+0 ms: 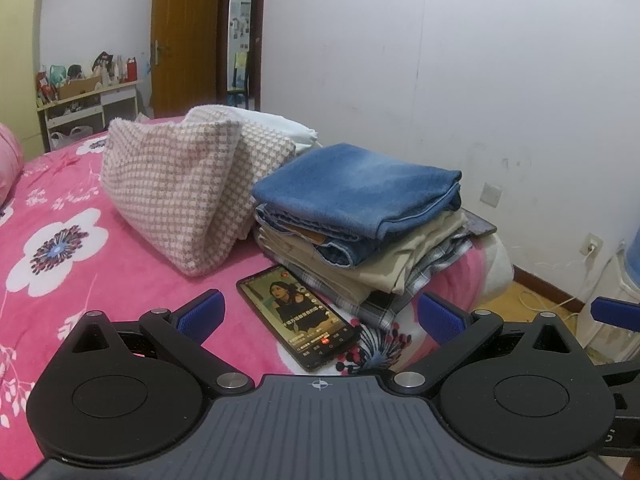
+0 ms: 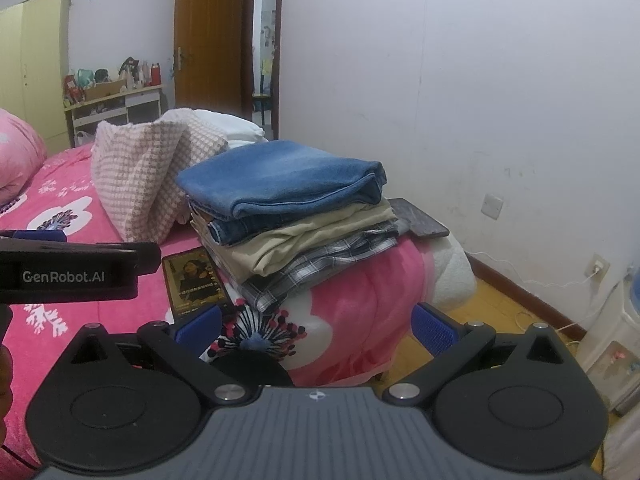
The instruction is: Fold clothes
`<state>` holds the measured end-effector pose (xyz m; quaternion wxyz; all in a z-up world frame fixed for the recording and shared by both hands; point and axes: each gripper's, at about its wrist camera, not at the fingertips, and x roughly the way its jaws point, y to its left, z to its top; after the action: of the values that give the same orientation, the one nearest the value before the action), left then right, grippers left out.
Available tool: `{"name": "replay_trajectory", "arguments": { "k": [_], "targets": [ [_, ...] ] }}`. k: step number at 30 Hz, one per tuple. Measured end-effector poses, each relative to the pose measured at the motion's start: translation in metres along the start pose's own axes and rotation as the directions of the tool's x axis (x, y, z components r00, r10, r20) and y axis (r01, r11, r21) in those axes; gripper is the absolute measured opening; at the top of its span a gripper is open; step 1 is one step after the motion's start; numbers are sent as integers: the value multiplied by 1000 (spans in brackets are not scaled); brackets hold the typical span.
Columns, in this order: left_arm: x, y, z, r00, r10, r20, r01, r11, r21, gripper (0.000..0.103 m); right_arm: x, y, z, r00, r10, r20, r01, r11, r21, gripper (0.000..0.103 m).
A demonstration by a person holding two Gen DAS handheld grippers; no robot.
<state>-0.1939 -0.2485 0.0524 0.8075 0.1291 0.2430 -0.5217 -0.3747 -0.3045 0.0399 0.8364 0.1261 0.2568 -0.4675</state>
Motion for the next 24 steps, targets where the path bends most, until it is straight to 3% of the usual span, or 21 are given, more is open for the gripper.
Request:
{"name": "replay_trajectory", "arguments": {
  "k": [24],
  "targets": [
    [0, -1, 0, 1000, -6, 2, 6, 1000, 0, 103, 1, -2, 1, 1000, -1, 0, 1, 1000, 6, 103]
  ]
}}
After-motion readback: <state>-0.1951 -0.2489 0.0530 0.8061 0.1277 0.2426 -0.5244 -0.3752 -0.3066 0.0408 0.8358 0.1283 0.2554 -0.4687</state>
